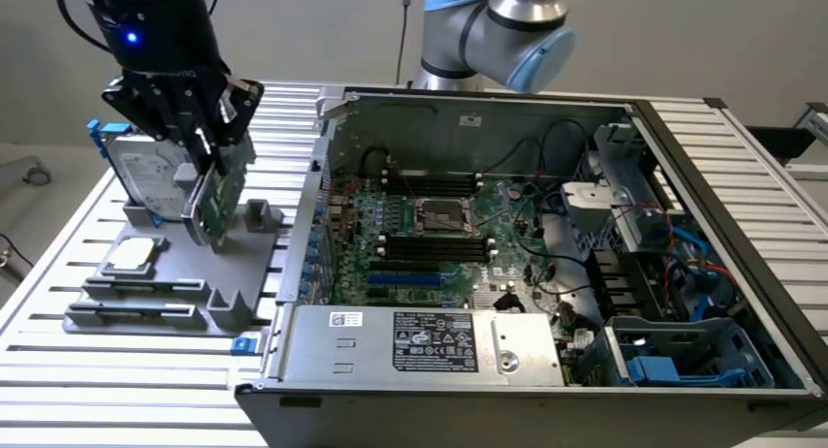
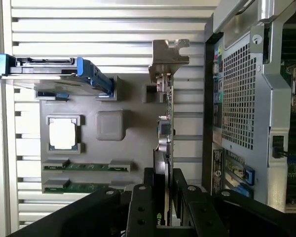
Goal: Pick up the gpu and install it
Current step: 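Pick up the gpu and move the gpu toward the slot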
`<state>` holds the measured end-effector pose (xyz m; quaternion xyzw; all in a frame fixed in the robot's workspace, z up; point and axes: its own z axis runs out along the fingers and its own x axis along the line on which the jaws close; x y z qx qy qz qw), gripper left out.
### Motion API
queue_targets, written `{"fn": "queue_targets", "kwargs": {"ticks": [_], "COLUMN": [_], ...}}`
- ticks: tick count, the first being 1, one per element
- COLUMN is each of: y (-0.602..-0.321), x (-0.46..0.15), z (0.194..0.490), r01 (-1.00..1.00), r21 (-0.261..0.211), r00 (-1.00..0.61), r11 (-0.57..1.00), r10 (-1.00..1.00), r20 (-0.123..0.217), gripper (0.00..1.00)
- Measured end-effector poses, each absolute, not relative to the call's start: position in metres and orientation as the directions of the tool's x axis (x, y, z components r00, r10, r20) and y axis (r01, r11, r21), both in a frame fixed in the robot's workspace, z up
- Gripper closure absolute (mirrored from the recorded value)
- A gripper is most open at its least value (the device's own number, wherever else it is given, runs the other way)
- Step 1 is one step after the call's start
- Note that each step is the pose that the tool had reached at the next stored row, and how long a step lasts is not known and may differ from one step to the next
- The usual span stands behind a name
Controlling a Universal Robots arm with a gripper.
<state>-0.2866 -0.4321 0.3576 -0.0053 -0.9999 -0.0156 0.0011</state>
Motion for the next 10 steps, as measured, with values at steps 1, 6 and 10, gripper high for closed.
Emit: {"fn": "queue_targets", "kwargs": {"ticks": [1, 6, 10], "y": [-0.432, -0.434, -0.435], "x": [-0.284, -0.265, -0.248], "z": [0.362, 0.385, 0.403], "r01": [0.011, 0.011, 0.011], "r21": [0.031, 0.032, 0.034], "r00": [-1.000, -1.000, -1.000], "r11": [0.999, 0.999, 0.999], "r10": [0.011, 0.011, 0.011], "r20": [0.003, 0.006, 0.010], "gripper": [0.73, 0.73, 0.73]}}
